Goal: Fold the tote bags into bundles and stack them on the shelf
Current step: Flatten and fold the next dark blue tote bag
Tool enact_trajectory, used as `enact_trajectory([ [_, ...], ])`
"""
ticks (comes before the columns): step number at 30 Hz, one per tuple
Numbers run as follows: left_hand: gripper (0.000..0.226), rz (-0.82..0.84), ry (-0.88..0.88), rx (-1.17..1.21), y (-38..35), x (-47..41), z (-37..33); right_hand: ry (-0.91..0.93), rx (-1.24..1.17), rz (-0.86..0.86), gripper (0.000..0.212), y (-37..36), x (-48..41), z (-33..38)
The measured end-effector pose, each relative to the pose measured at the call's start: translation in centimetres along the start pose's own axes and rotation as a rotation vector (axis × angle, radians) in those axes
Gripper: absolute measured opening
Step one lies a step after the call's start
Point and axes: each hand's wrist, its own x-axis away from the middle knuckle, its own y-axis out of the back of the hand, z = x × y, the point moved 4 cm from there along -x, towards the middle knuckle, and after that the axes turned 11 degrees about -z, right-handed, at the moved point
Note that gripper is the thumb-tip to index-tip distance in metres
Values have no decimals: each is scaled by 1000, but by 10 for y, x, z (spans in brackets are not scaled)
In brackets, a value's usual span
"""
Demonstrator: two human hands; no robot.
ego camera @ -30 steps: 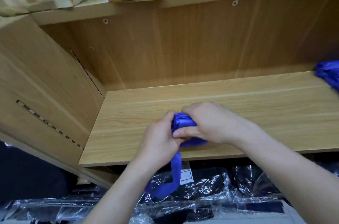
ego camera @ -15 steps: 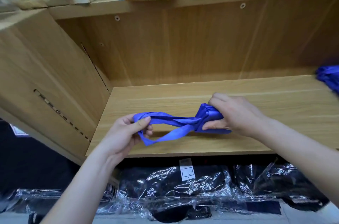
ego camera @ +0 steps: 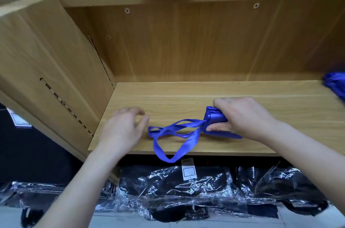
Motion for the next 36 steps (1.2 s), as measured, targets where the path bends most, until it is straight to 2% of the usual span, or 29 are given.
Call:
enact_trajectory([
  [1,38,-109,-94,28,2,3,-17,10,18,-5,57,2,-1,3],
  [2,39,-112,-188,117,0,6,-34,25,33,-20,57,3,-3,6],
  [4,54,31,-349,172,-17,11,-64,93,49,-89,55,6,-7,12],
  [6,49,110,-436,80,-33,11,-80,190,66,-206,52,10,-8,18],
  [9,10,210,-280,217,-34,1,-79,265,55,-286,50,16,-6,22],
  [13,24,324,2,572,-28,-1,-64,264,59,-324,51,19,-1,20],
  [16,17,425,231,1055,-22,4,-49,217,18,-282,51,13,3,13],
  [18,20,411,355,1367,-18,7,-36,151,-23,-224,53,3,8,2],
  [21,36,325,433,1637,-12,13,-23,-74,-88,-70,63,-14,12,-12],
  [24,49,273,444,1822,-5,23,-21,-155,-137,-4,58,-22,10,-10],
  [27,42,222,545,1756,-10,29,-16,-149,-136,8,53,-20,6,-7],
  [28,44,218,583,1663,-16,31,-13,-135,-122,23,51,-19,6,-7],
  [30,55,167,563,1306,-30,33,1,-104,-88,55,51,-19,3,-6],
  [33,62,141,257,770,-46,31,16,-60,-52,140,53,-27,-2,3],
  [36,48,208,-57,380,-56,32,23,-39,-22,216,52,-32,-11,5],
])
